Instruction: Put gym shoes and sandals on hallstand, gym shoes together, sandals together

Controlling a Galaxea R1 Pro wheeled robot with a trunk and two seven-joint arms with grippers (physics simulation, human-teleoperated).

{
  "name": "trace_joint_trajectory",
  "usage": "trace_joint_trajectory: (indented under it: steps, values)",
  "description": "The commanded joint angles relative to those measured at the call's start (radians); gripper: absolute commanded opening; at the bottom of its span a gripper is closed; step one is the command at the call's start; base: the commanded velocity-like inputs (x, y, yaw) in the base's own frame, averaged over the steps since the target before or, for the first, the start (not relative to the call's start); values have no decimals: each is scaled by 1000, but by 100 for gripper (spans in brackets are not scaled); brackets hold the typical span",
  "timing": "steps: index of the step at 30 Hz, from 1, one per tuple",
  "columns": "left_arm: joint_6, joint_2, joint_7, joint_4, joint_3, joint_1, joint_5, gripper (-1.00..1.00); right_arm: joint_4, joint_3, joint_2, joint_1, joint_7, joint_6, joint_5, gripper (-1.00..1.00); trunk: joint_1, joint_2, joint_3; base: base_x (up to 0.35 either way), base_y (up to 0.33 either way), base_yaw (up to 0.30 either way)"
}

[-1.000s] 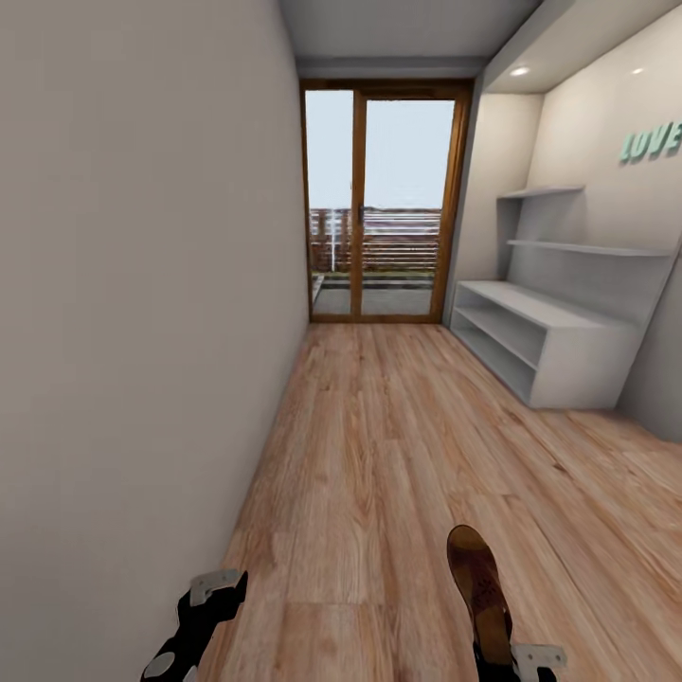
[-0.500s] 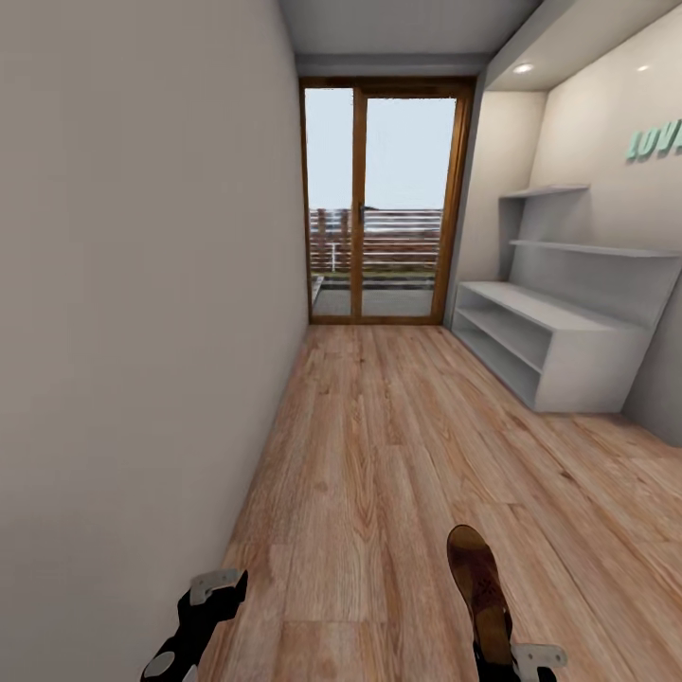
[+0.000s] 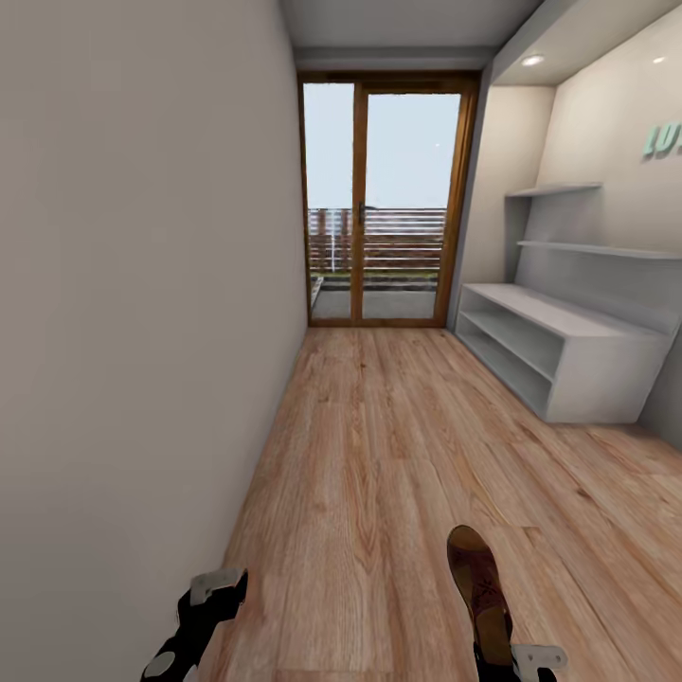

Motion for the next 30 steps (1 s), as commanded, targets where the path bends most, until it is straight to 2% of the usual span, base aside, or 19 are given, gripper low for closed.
trace_joint_trajectory:
  steps: [1, 22, 30]
  values:
    - [-2, 0, -7, 1, 2, -1, 10, 100, 1, 1, 0, 0, 0, -3, -7, -100, 0, 0, -1, 337, 0, 0]
    - [-2, -1, -7, 2, 2, -1, 10, 100, -1, 1, 0, 0, 0, -3, -11, -100, 0, 0, -1, 338, 0, -2]
    - [-2, -1, -7, 2, 3, 0, 10, 100, -1, 1, 0, 0, 0, -3, -12, -100, 0, 0, -1, 338, 0, -162]
